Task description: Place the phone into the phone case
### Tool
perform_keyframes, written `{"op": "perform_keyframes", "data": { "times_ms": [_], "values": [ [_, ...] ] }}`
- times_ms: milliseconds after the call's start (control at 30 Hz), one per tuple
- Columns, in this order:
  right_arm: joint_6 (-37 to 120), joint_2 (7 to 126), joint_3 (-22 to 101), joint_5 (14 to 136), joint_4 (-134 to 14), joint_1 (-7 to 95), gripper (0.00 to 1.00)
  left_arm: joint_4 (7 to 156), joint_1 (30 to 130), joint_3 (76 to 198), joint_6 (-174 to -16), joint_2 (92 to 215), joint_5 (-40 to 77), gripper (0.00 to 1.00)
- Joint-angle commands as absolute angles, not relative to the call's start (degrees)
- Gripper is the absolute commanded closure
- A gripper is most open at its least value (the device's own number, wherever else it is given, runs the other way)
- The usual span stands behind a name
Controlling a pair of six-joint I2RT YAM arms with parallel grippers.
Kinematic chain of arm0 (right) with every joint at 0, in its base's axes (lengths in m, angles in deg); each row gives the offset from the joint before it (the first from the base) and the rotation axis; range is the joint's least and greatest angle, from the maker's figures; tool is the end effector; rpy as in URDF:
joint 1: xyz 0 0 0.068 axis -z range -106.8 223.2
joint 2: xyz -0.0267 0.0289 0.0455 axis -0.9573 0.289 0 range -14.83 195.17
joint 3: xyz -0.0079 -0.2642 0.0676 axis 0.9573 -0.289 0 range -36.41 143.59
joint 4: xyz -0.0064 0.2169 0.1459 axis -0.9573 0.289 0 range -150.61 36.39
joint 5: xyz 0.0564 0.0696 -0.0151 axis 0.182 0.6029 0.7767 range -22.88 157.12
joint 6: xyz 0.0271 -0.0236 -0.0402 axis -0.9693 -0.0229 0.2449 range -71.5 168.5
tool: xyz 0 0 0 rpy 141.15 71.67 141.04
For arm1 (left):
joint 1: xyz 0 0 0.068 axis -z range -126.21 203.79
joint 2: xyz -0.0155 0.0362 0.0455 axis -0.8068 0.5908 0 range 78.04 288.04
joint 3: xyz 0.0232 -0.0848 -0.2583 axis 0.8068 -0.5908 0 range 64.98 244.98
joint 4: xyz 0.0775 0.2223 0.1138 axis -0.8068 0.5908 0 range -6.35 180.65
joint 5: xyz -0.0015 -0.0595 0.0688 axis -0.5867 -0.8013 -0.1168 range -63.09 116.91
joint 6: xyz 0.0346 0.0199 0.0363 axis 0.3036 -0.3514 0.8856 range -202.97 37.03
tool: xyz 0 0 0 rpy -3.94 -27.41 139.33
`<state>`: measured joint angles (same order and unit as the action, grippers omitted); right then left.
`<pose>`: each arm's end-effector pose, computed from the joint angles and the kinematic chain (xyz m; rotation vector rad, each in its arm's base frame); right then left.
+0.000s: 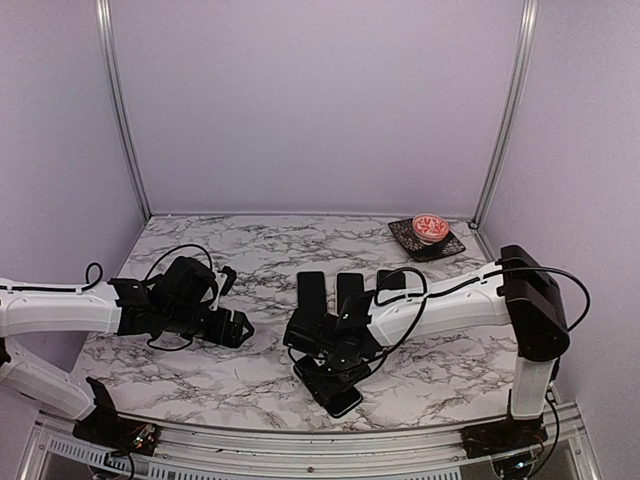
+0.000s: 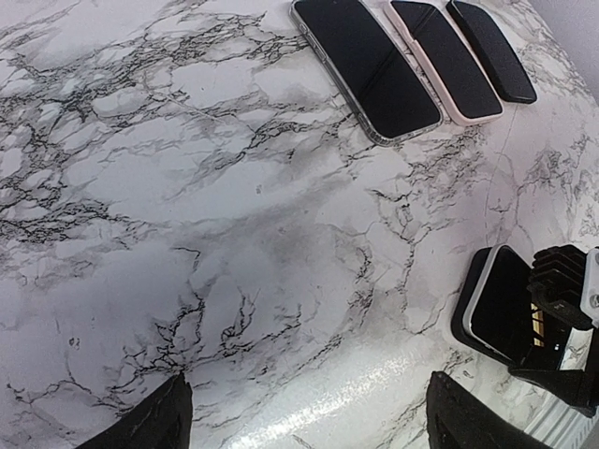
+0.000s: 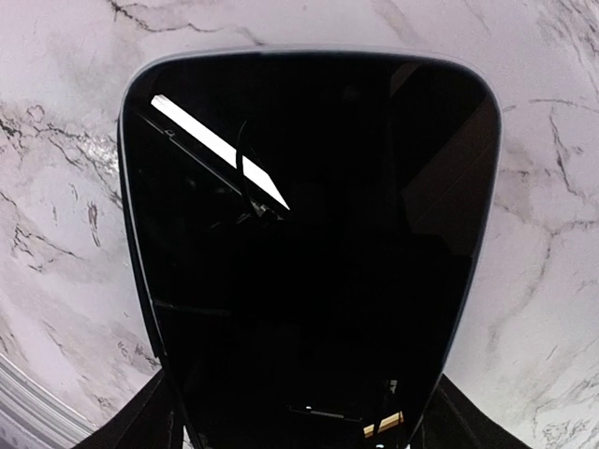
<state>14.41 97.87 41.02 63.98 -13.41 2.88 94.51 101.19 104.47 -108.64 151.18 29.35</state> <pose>0.1266 0.3486 0.1560 -0.9327 2.8683 0.1061 0.1763 -0.1896 0.2035 0.4353 2.3814 -0.5626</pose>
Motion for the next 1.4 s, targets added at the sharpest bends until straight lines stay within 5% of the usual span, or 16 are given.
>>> {"op": "perform_keyframes", "data": {
  "times_ms": [0,433,633,800,900,1200,1333,1367],
  "values": [
    [13.98,98.79,39.44,64.78,-15.11,2.81,0.36,95.77,101.03,105.21,-109.25,149.91,28.84,0.13],
    [13.27,91.95,37.71,55.40,-23.36,1.04,0.65,83.90,101.16,105.14,-115.95,157.21,14.79,0.14],
    [12.68,87.28,31.18,53.52,-34.44,0.96,0.69,61.05,101.77,99.93,-127.90,163.43,6.88,0.06],
    [13.35,85.31,29.56,51.52,-40.19,0.87,0.69,56.50,104.15,103.69,-129.28,170.34,4.34,0.09],
    [13.85,84.59,30.18,49.73,-40.67,0.25,0.69,55.53,105.09,104.81,-129.23,171.13,4.72,0.20],
    [16.02,81.24,30.47,48.63,-42.51,-0.18,0.69,53.47,106.23,105.05,-127.61,168.64,6.51,0.70],
    [16.69,80.27,30.36,48.43,-43.37,-0.48,0.69,52.37,107.09,104.47,-125.96,167.33,6.85,0.99],
    [17.06,79.96,30.12,48.37,-43.83,-0.60,0.69,52.35,107.28,104.34,-125.56,167.11,6.75,1.00]
  ]
}}
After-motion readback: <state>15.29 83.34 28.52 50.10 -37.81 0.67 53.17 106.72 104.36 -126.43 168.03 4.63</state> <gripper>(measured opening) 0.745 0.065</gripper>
